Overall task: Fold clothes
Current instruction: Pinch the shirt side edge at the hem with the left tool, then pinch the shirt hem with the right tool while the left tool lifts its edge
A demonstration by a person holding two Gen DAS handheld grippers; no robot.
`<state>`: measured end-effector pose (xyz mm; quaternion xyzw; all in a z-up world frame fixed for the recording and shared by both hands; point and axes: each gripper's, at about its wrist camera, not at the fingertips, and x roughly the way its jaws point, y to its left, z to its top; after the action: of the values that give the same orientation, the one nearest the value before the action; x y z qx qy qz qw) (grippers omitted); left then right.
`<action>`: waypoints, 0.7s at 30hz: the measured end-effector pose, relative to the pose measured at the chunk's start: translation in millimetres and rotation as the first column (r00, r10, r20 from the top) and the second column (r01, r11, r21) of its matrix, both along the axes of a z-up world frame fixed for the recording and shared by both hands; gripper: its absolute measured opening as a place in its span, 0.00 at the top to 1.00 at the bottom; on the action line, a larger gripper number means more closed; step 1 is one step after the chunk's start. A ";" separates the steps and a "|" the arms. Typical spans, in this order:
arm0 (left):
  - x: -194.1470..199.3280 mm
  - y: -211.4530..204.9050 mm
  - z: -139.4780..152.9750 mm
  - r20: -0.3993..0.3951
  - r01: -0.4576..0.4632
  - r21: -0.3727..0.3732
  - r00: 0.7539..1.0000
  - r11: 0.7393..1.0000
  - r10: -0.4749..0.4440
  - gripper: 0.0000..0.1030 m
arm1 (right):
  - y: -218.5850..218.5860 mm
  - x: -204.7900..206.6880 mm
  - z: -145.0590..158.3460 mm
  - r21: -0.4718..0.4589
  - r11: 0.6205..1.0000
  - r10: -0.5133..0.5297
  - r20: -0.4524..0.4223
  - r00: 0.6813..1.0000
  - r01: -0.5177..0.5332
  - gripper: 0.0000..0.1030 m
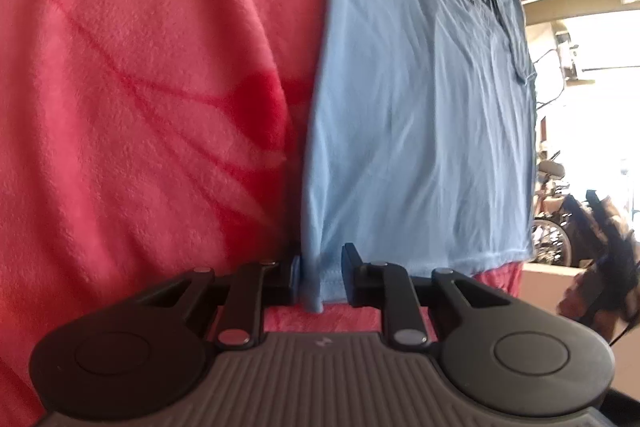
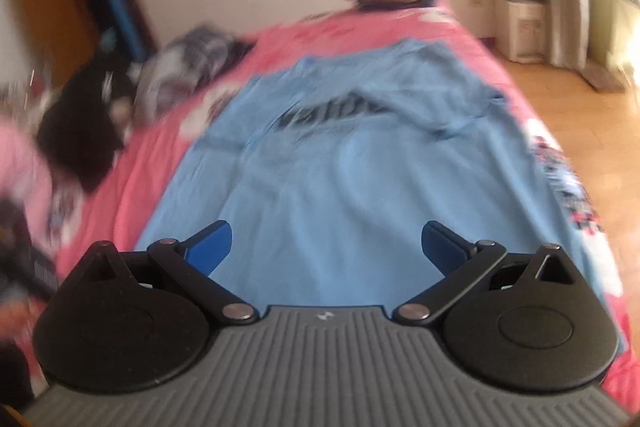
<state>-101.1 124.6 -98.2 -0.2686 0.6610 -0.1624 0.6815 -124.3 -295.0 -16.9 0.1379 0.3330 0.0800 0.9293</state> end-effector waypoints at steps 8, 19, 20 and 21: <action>-2.7 -16.9 12.2 0.027 0.024 0.126 0.999 0.992 -0.028 0.85 | -131.4 -4.8 -23.3 0.237 0.927 -0.243 -0.203 0.948 0.289 0.03; -3.9 -34.9 20.9 0.068 0.061 0.236 0.994 0.970 -0.080 0.85 | -185.1 -8.5 -66.5 0.359 0.854 -0.258 -0.336 0.906 0.376 0.43; -4.0 -37.3 20.7 0.070 0.061 0.245 0.994 0.968 -0.081 0.85 | -186.2 -5.4 -69.4 0.353 0.859 -0.250 -0.345 0.905 0.372 0.46; -3.7 -39.8 20.6 0.071 0.063 0.254 0.994 0.965 -0.084 0.85 | -187.3 -4.8 -73.0 0.351 0.860 -0.246 -0.352 0.903 0.371 0.50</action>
<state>-104.8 84.8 -77.7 -0.1484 0.6576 -0.1131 0.7299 -129.1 -482.3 -89.9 0.3921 0.4168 -0.0251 0.8197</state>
